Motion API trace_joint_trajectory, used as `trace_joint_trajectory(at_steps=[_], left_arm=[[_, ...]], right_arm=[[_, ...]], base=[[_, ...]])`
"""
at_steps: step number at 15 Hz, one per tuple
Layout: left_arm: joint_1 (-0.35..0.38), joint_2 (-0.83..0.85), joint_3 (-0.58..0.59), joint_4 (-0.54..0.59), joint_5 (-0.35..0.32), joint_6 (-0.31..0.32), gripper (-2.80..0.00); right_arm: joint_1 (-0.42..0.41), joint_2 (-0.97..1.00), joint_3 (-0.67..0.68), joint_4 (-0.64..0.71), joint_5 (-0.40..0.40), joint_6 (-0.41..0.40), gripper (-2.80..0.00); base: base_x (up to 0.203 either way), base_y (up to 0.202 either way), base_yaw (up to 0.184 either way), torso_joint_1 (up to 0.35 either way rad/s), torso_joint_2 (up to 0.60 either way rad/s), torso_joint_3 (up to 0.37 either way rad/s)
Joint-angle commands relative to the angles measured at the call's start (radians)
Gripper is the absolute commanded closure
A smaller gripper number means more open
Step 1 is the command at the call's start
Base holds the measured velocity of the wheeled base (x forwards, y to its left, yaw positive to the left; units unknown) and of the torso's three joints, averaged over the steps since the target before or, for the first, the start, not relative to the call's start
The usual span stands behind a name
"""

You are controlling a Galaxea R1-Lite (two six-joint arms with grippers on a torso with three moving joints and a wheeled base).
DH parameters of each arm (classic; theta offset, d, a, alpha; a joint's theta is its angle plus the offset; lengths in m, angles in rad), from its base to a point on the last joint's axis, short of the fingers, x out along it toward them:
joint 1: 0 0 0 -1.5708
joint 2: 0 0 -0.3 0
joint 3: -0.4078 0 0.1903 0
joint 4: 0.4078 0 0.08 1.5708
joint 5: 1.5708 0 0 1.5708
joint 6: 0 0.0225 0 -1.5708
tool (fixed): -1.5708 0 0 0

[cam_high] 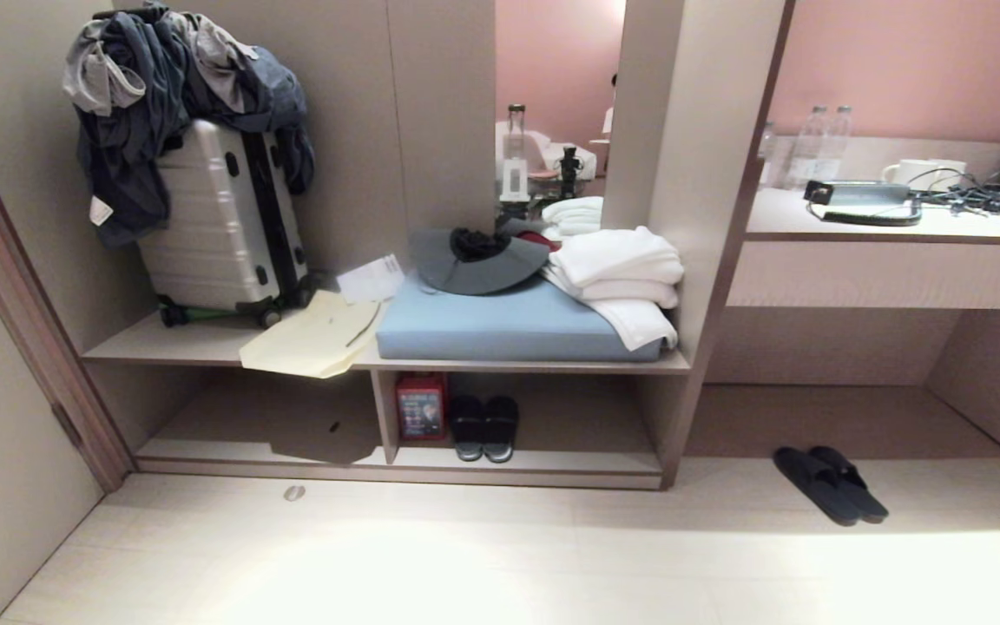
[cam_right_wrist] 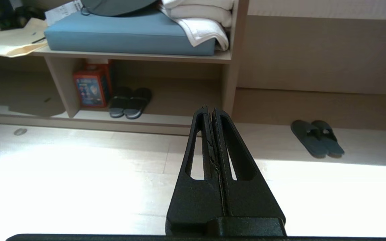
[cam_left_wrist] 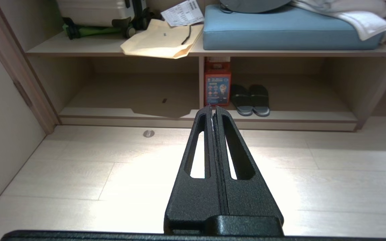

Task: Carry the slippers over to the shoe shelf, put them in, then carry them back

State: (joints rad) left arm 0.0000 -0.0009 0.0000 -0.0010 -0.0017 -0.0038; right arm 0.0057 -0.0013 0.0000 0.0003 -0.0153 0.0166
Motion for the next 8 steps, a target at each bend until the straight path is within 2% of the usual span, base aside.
trace_joint_trajectory(at_steps=[1,8], left_arm=[[0.000,0.001,0.000,0.001,0.000,-0.001,0.00],[0.000,0.001,0.000,-0.001,0.000,-0.001,0.00]], right_arm=[[0.000,0.000,0.002,0.000,0.000,0.000,0.00],[0.000,0.000,0.002,0.000,0.000,-0.001,0.00]], base=[[-0.196,0.000,0.002,-0.002,0.00,0.002],[-0.195,0.000,0.001,0.001,0.00,0.002]])
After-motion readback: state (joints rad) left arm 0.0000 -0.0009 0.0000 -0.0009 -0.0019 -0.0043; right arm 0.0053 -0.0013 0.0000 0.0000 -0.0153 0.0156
